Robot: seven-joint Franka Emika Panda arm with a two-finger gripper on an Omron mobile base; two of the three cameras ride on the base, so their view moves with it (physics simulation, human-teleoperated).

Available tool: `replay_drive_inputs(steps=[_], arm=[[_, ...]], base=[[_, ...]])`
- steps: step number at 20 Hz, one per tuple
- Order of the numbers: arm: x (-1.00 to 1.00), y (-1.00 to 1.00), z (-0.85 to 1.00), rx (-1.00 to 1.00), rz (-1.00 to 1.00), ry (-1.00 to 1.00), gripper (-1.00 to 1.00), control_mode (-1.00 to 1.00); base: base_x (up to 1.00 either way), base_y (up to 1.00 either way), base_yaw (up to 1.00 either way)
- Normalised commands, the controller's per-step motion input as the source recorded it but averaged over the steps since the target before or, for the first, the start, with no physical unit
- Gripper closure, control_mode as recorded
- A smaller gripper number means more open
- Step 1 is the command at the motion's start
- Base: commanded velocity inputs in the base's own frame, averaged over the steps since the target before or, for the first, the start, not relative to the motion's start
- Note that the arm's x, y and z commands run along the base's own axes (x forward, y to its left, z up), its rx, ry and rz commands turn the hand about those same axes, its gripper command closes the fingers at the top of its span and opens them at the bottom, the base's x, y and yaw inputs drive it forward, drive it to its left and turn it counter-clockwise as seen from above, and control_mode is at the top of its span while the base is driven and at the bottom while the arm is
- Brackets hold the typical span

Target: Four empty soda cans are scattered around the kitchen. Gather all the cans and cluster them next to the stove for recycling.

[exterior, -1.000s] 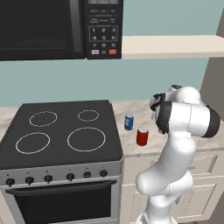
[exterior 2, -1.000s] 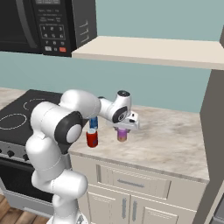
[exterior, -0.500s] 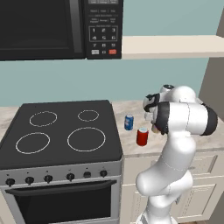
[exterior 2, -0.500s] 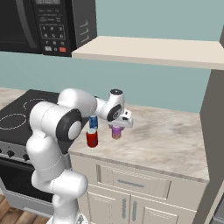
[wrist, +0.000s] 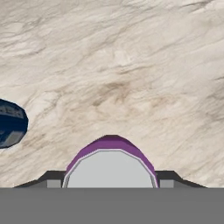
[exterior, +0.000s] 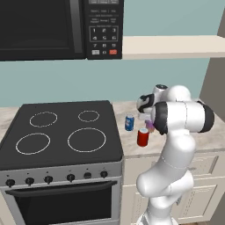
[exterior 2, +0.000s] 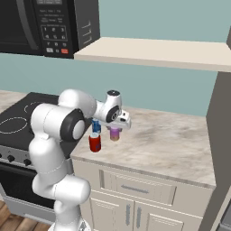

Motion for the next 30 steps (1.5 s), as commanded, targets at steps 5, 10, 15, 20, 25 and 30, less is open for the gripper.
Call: replay_drive_inputs(steps=[5, 10, 15, 20, 25, 30], arm=[[0.30, 0.14, -0.16, 0.00, 0.00, 0.02, 1.00, -1.00], [0.27, 0.14, -0.26, 0.00, 0.00, 0.07, 1.00, -1.00], [0.14, 0.09, -0.26, 0.01, 0.00, 0.10, 1.00, -1.00], [0.01, 0.06, -0.15, 0.08, 0.01, 0.12, 1.00, -1.00], [-0.03, 0.10, -0.04, 0.09, 0.00, 0.07, 1.00, -1.00], [-0.16, 0.15, -0.10, 0.05, 0.00, 0.02, 1.00, -1.00]], base=[[0.00, 0.00, 0.00], [0.00, 0.00, 0.00], [0.00, 0.00, 0.00], [0.00, 0.00, 0.00], [0.00, 0.00, 0.00], [0.00, 0.00, 0.00]])
